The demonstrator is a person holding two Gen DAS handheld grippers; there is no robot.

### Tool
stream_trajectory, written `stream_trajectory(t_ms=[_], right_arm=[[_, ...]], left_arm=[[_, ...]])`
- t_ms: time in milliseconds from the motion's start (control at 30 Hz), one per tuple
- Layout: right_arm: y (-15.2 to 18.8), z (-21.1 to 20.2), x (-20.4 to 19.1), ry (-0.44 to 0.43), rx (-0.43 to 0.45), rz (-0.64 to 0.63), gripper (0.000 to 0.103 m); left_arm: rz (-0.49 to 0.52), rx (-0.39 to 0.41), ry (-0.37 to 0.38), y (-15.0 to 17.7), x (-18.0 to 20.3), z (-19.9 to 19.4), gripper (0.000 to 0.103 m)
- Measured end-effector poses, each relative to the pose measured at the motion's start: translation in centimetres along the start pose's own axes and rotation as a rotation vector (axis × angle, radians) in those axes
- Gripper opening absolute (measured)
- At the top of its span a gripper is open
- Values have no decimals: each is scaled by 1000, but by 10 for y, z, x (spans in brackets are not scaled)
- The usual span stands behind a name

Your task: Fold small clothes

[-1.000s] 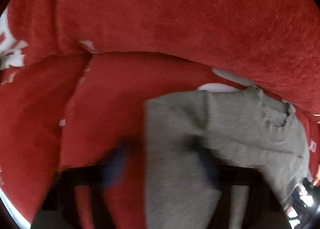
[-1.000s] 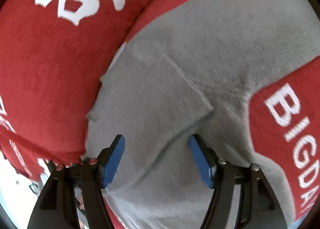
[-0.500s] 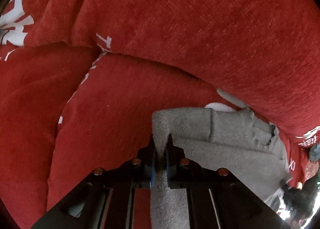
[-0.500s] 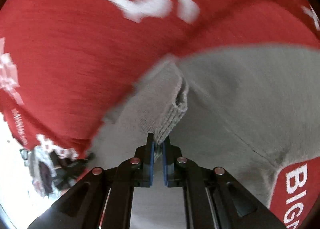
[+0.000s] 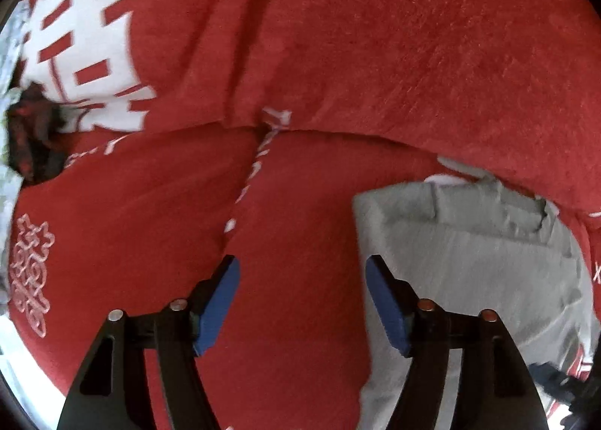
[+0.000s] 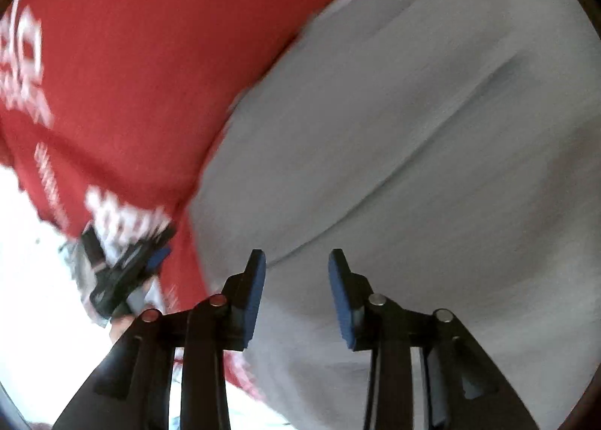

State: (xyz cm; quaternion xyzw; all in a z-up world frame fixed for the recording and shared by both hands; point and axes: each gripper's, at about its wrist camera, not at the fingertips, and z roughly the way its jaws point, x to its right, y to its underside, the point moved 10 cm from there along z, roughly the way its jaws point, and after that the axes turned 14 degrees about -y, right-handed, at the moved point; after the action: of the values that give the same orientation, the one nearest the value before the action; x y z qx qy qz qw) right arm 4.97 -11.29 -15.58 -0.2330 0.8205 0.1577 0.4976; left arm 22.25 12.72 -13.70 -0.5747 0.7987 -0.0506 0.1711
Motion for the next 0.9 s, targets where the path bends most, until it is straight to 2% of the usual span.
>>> stream_trajectory(t_ms=[33, 67, 133, 233, 267, 333, 367, 500, 633, 733, 800, 833, 900], right_arm=[[8, 19, -6, -19, -29, -1, 39], [18, 47, -14, -50, -63, 4, 39], [28, 77, -23, -81, -88, 18, 39], [25, 120, -29, -108, -76, 36, 39], [28, 123, -29, -109, -74, 36, 39], [27, 128, -35, -114, -68, 33, 25], [29, 127, -38, -106, -72, 21, 5], [43, 143, -45, -95, -85, -14, 6], [58, 164, -31, -57, -97, 9, 5], [67, 159, -36, -13, -119, -4, 7], [69, 134, -38, 28, -130, -68, 9], [65, 117, -39, 49, -114, -101, 11], [46, 73, -30, 124, -45, -138, 33]], left_arm=[[-10, 4, -8, 7, -8, -3, 97], [-17, 9, -13, 12, -13, -6, 98], [-26, 0, -17, 25, -26, -10, 98], [-52, -43, -6, 44, -38, -9, 98], [-62, -60, 0, 50, -43, -8, 98], [-69, -75, -5, 59, -53, -5, 98], [-66, -75, -15, 62, -56, -4, 98], [-49, -79, -25, 72, -67, 0, 98], [-39, -90, -13, 79, -62, 4, 98], [-12, -84, 10, 79, -45, 0, 98], [16, -72, 35, 75, -26, -4, 98], [25, -64, 41, 73, -19, -5, 98], [46, -43, 53, 65, -1, -7, 98]])
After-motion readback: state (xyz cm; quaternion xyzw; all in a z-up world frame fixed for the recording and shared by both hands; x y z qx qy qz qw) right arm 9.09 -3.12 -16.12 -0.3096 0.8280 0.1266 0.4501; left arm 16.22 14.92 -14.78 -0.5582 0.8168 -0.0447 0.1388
